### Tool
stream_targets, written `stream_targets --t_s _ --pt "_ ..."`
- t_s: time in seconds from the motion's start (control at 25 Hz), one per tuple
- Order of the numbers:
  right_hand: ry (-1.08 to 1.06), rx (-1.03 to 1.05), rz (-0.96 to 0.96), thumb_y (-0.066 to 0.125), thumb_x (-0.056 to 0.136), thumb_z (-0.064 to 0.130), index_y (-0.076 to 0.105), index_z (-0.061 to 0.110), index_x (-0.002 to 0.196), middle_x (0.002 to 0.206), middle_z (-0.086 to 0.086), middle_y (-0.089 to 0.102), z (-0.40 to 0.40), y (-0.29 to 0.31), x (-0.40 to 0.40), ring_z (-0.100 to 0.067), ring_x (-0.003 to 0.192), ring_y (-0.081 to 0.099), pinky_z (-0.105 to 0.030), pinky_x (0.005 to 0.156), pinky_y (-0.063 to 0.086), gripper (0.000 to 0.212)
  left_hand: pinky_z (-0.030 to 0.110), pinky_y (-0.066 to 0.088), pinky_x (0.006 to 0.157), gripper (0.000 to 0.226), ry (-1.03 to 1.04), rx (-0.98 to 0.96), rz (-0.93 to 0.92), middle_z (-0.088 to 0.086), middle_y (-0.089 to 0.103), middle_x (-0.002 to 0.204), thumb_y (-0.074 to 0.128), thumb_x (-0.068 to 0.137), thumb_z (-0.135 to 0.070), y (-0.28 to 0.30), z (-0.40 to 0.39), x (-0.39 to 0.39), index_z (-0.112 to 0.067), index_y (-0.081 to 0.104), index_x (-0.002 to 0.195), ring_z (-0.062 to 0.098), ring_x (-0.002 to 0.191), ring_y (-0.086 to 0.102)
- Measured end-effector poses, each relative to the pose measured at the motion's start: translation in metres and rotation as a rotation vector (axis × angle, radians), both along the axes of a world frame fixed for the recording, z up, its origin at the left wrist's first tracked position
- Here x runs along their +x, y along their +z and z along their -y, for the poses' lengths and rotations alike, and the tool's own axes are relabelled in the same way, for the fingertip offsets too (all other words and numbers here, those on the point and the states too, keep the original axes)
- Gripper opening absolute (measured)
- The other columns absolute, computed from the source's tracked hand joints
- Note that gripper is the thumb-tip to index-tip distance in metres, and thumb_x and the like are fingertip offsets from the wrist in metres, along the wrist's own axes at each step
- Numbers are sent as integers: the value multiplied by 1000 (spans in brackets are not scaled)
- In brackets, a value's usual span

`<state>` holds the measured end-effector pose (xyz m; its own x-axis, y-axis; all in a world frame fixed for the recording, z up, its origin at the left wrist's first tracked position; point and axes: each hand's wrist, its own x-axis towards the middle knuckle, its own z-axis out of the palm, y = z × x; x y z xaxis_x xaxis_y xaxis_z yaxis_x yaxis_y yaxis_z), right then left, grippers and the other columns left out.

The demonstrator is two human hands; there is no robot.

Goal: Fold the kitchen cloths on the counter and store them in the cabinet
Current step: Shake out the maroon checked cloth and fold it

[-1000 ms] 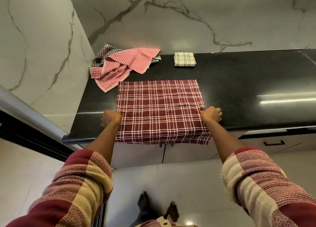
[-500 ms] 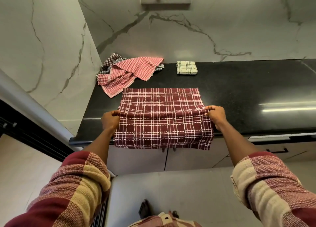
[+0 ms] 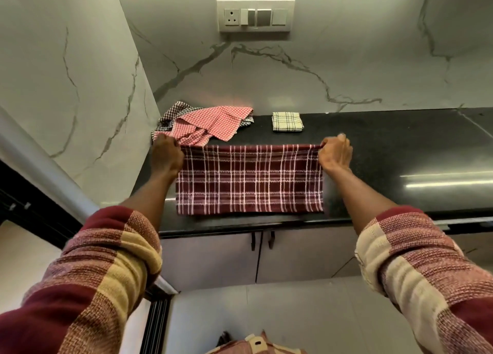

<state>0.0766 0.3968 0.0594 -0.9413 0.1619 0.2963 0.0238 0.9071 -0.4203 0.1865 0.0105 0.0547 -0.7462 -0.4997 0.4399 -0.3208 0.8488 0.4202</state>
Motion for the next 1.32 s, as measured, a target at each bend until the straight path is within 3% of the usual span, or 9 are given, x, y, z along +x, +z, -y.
stream_targets --t_s 0.12,0.24,0.32,0.52,0.72,0.84,0.92,1.12,1.32 --pt "-16 -186 -184 43 90 -3 68 6 109 119 -20 58 9 40 -20 -38 98 63 -38 82 54 33 37 45 79 17 52 207 -314 22 66 103 49 88 -7 49 1 -24 0 63 95 37 94 63" --pt "-2 -258 -289 41 86 -7 64 3 105 120 -21 59 11 45 -17 -33 94 64 -28 67 46 31 34 43 79 18 47 247 -475 21 69 97 48 88 -6 49 -8 -15 1 62 97 34 91 64" --pt "29 -231 -205 42 87 -3 64 4 102 119 -21 57 6 19 -5 -36 95 62 -34 72 48 27 36 43 80 19 37 268 -410 24 69 101 50 89 -5 15 -16 5 2 63 100 37 94 64" --pt "19 55 179 51 85 14 70 1 101 114 -21 60 -23 -77 45 -40 107 57 -42 95 44 28 32 43 76 18 96 434 67 21 70 102 52 89 -2 -90 -28 71 -2 68 98 33 94 63" --pt "-19 -304 236 56 79 10 68 0 82 94 -25 69 -36 -96 50 -39 88 63 -40 79 49 16 30 46 77 13 164 621 -3 14 65 102 52 93 -5 -104 -37 78 -10 59 104 19 89 57" --pt "-47 -439 154 50 80 4 53 10 81 80 -15 63 -29 -83 37 -34 76 58 -37 65 42 7 32 44 68 10 190 572 -72 11 59 90 48 92 -2 -89 -35 55 -12 51 95 21 82 56" --pt "-32 -434 103 45 80 -1 48 15 78 77 -11 59 -22 -77 23 -31 72 55 -37 61 40 16 30 40 67 19 190 522 -79 14 63 90 46 86 5 -80 -32 34 -8 59 83 20 80 55" --pt "12 -387 119 44 81 -7 72 9 89 104 -16 69 -4 -82 -25 -32 99 63 -34 85 48 33 31 43 77 25 178 497 12 14 64 107 47 83 6 -79 -12 -25 -7 68 87 28 98 61" --pt "81 -225 230 48 86 -1 63 7 122 124 -15 58 15 -104 -57 -31 115 56 -39 101 43 40 41 47 90 27 56 310 261 14 58 121 55 87 -6 -100 7 -69 -5 66 112 32 108 57"
